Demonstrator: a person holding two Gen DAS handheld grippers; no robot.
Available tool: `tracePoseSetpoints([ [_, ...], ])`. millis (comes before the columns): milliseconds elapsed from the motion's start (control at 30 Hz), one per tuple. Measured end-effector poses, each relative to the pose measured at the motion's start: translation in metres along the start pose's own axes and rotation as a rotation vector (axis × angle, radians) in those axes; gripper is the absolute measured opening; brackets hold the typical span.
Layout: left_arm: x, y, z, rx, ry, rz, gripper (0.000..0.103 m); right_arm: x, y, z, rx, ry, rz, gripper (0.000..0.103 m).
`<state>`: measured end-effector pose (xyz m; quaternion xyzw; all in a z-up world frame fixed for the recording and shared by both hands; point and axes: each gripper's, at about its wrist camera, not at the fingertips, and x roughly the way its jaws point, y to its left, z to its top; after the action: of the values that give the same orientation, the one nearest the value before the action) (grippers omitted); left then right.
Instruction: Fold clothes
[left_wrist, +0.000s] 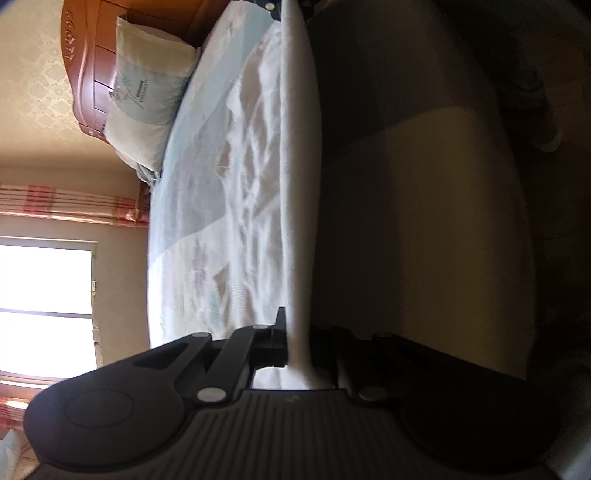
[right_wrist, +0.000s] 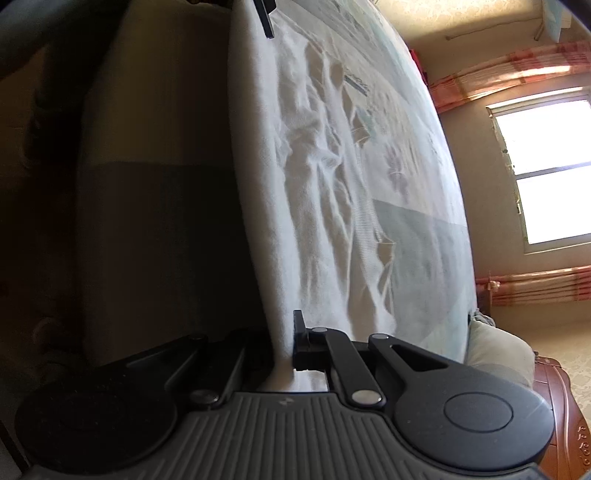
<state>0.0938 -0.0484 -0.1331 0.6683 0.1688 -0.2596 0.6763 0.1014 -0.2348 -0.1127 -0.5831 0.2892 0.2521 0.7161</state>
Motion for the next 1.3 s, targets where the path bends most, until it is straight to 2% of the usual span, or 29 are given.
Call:
tracePoseSetpoints([
  [167,-0.007,-0.012,-0.003,-0.043,0.01,-0.041,0.001,0.002,0.005,-0.005,0.046,0.012,0.049,0.006],
  [233,-0.011,-0.013,-0.005,-0.071,0.013,-0.065,0.002,0.003,0.006,-0.007,0.064,0.017,0.069,0.011],
  [300,-0.021,-0.002,-0.014,-0.145,0.009,-0.142,0.003,-0.002,0.001,-0.014,0.09,0.031,0.111,0.013],
  [400,-0.042,0.029,-0.039,-0.326,-0.001,-0.317,0.01,-0.028,-0.004,-0.037,0.106,0.058,0.178,0.022],
  [467,-0.053,0.054,-0.062,-0.452,0.009,-0.37,0.01,-0.044,-0.015,-0.057,0.143,0.074,0.207,0.027],
  [567,-0.061,0.083,-0.091,-0.595,0.037,-0.323,0.01,-0.06,-0.043,-0.082,0.297,0.072,0.22,0.031],
  [633,-0.052,0.096,-0.096,-0.66,0.037,-0.29,0.01,-0.065,-0.061,-0.091,0.448,0.031,0.234,0.033],
  [667,-0.046,0.097,-0.096,-0.687,0.04,-0.292,0.01,-0.066,-0.067,-0.093,0.524,-0.003,0.248,0.034],
  [767,-0.026,0.087,-0.088,-0.754,0.062,-0.341,0.01,-0.078,-0.038,-0.098,0.688,-0.091,0.307,0.035],
  [800,-0.021,0.08,-0.087,-0.767,0.074,-0.362,0.01,-0.068,-0.041,-0.092,0.722,-0.103,0.324,0.035],
  [867,-0.015,0.061,-0.089,-0.775,0.107,-0.403,0.011,-0.042,-0.048,-0.081,0.771,-0.106,0.359,0.035],
  [900,-0.013,0.053,-0.092,-0.78,0.129,-0.409,0.01,-0.045,-0.042,-0.077,0.793,-0.095,0.376,0.036],
  [1000,-0.015,0.043,-0.103,-0.788,0.173,-0.442,0.011,-0.022,-0.032,-0.081,0.803,0.009,0.382,0.038],
  [1033,-0.02,0.046,-0.105,-0.789,0.175,-0.446,0.012,-0.024,-0.031,-0.088,0.813,0.006,0.38,0.039],
  [1100,-0.031,0.063,-0.106,-0.805,0.133,-0.42,0.012,-0.024,-0.039,-0.092,0.865,-0.024,0.379,0.039],
  [1133,-0.033,0.073,-0.104,-0.826,0.105,-0.413,0.012,-0.024,-0.046,-0.09,0.892,-0.045,0.356,0.043],
  [1200,-0.03,0.092,-0.093,-0.878,0.048,-0.387,0.02,-0.026,-0.062,-0.084,0.959,-0.112,0.311,0.051],
  [1267,-0.022,0.104,-0.077,-0.905,-0.002,-0.364,0.03,-0.024,-0.069,-0.074,1.023,-0.159,0.297,0.053],
  [1300,-0.015,0.105,-0.069,-0.914,-0.018,-0.362,0.031,-0.02,-0.068,-0.066,1.037,-0.162,0.291,0.053],
])
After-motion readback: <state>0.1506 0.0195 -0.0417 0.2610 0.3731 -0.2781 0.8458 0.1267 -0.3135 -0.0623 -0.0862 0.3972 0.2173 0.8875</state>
